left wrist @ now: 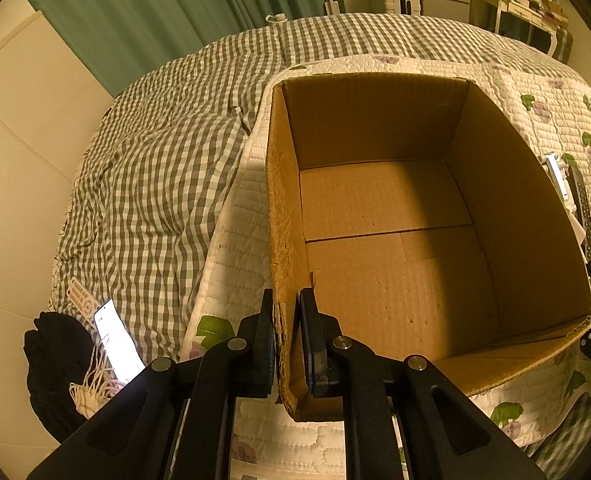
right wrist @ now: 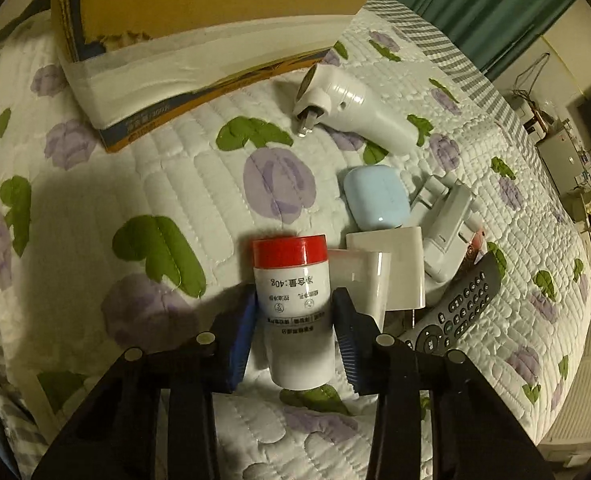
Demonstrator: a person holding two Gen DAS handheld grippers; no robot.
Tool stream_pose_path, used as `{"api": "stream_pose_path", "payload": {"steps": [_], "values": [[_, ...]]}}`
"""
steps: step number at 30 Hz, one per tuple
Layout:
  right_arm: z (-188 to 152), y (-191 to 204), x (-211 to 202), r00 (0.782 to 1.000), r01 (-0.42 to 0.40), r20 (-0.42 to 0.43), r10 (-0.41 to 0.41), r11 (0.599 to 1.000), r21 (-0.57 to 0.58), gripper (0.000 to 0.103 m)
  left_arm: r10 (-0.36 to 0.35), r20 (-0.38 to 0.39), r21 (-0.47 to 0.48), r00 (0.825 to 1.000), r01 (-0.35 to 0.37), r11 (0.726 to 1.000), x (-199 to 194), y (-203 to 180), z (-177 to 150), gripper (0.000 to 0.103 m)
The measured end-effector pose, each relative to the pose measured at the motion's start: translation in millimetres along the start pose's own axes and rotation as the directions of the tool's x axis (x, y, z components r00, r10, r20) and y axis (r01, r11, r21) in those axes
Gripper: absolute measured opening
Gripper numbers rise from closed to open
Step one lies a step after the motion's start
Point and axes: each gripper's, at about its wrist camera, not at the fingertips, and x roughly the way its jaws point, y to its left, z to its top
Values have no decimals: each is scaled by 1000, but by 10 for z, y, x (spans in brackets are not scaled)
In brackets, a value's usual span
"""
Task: Organize rigid objects
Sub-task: 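Grasp the red-capped white bottle with the right gripper and drop it into the box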
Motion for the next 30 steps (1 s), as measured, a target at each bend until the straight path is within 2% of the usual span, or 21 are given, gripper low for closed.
{"api": "stream_pose_path", "payload": {"steps": [5, 8, 11, 14, 18, 20, 23, 27, 30], "values": [[62, -110, -302, 996, -29, 88, 20, 995, 100, 36, -5, 4, -1, 1000, 5, 1000, -9, 4, -12, 11], [216, -173, -642, 984, -37, 179, 13, 990, 133, 36, -11, 8, -1, 1000, 11, 1000, -21, 11, -20, 11], [437, -188, -1043, 961, -42, 276, 1, 989, 144, 36, -17, 13, -2, 1000, 18, 1000, -32, 13, -37, 11], [737, -198, -1430, 926, -72, 377, 10, 986, 152, 36, -25, 15, -6, 1000, 25, 1000, -37, 25, -49, 11], [1114, -143, -1682, 893, -112, 450, 32, 982, 152, 36, -32, 18, -6, 999, 32, 999, -51, 32, -53, 11], [1258, -82, -1690, 890, -133, 452, 52, 980, 148, 36, -35, 20, -7, 999, 35, 999, -53, 33, -56, 11], [1504, -23, -1520, 902, -205, 412, 131, 968, 142, 36, -38, 20, -11, 999, 38, 999, -53, 38, -60, 11], [1744, 44, -1048, 922, -291, 308, 233, 943, 161, 36, -41, 21, -13, 999, 41, 999, -48, 45, -61, 11], [1796, 114, -718, 933, -318, 235, 273, 931, 181, 36, -40, 23, -11, 999, 41, 999, -49, 38, -60, 11]]}}
